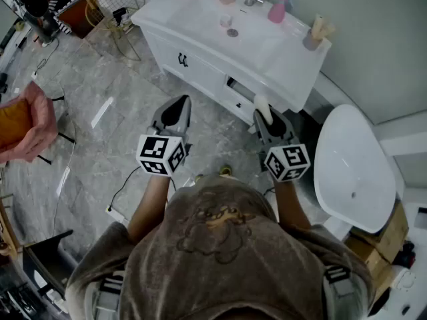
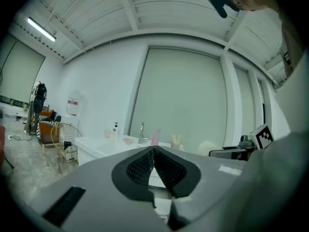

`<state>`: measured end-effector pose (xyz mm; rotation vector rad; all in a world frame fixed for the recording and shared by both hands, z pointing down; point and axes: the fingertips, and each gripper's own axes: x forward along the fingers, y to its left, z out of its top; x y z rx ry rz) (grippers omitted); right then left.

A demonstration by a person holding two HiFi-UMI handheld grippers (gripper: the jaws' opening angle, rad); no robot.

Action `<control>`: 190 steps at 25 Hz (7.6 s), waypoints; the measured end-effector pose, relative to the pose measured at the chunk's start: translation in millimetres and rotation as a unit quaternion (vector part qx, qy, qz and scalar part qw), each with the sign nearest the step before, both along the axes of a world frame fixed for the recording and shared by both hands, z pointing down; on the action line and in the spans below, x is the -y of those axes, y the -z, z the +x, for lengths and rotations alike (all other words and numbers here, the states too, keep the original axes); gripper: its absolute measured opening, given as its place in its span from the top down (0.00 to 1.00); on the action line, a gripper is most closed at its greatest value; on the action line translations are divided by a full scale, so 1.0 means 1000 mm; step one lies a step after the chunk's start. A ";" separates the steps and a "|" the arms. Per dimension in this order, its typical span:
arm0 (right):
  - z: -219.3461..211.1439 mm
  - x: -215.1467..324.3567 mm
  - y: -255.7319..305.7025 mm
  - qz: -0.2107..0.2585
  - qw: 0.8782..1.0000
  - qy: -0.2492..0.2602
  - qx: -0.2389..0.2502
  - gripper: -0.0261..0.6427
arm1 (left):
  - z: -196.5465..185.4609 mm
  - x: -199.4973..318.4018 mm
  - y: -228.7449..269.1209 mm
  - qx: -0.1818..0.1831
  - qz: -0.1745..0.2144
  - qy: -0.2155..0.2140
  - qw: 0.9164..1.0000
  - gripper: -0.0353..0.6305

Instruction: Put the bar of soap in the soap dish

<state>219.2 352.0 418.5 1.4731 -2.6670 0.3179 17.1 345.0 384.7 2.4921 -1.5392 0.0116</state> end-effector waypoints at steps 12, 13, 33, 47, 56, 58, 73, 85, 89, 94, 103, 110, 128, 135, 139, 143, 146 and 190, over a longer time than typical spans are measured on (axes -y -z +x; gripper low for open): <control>0.027 0.029 -0.012 0.012 0.999 0.037 0.011 0.79 | 0.029 0.019 -0.016 -0.006 0.001 0.028 1.000 0.94; 0.027 0.033 -0.013 0.014 0.999 0.043 0.011 0.78 | 0.030 0.022 -0.017 -0.008 0.002 0.031 0.999 0.94; -0.040 0.211 -0.025 0.019 0.998 0.066 0.001 0.78 | -0.014 0.211 -0.018 -0.010 0.018 0.008 1.000 0.94; -0.113 0.424 0.011 0.036 0.999 0.013 -0.011 0.79 | -0.079 0.426 0.009 -0.010 0.019 -0.064 0.998 0.94; -0.115 0.502 0.022 0.045 0.998 -0.021 -0.030 0.79 | -0.080 0.502 0.012 -0.014 0.019 -0.102 0.994 0.94; -0.112 0.516 0.023 0.048 0.998 -0.027 -0.036 0.79 | -0.078 0.515 0.012 -0.014 0.019 -0.109 0.994 0.94; -0.136 0.645 0.002 0.055 0.996 -0.025 -0.073 0.79 | -0.068 0.594 -0.002 -0.010 0.008 -0.126 0.992 0.94; -0.141 0.746 -0.082 0.001 0.991 -0.035 -0.130 0.79 | -0.086 0.634 -0.028 -0.011 -0.035 -0.106 0.994 0.94; -0.133 0.773 -0.114 -0.023 0.988 -0.048 -0.148 0.79 | -0.087 0.648 -0.036 -0.006 -0.044 -0.105 0.993 0.94; -0.118 0.799 -0.156 -0.042 0.980 -0.061 -0.186 0.79 | -0.086 0.660 -0.047 -0.002 -0.053 -0.106 0.993 0.94; -0.110 0.827 -0.188 -0.068 0.968 -0.062 -0.232 0.79 | -0.094 0.673 -0.064 -0.001 -0.072 -0.103 0.992 0.94; -0.110 0.832 -0.208 -0.078 0.957 -0.056 -0.272 0.79 | -0.088 0.678 -0.071 -0.005 -0.085 -0.116 0.990 0.94; -0.110 0.834 -0.218 -0.101 0.961 -0.035 -0.254 0.68 | -0.077 0.678 -0.084 -0.008 -0.099 -0.121 0.988 0.94; -0.116 0.829 -0.199 -0.086 0.966 -0.028 -0.242 0.64 | -0.067 0.673 -0.081 -0.008 -0.095 -0.127 0.987 0.94; -0.126 0.825 -0.175 -0.067 0.973 -0.031 -0.221 0.64 | -0.064 0.669 -0.074 -0.008 -0.088 -0.128 0.988 0.94; -0.146 0.818 -0.138 -0.037 0.979 -0.022 -0.199 0.64 | -0.065 0.662 -0.065 -0.011 -0.081 -0.128 0.988 0.94; -0.159 0.805 -0.108 -0.015 0.983 -0.013 -0.185 0.64 | -0.065 0.653 -0.055 -0.010 -0.066 -0.126 0.990 0.94; -0.094 0.537 -0.017 0.022 0.995 -0.095 -0.013 0.96 | -0.065 0.564 -0.035 0.000 -0.015 -0.133 0.991 0.94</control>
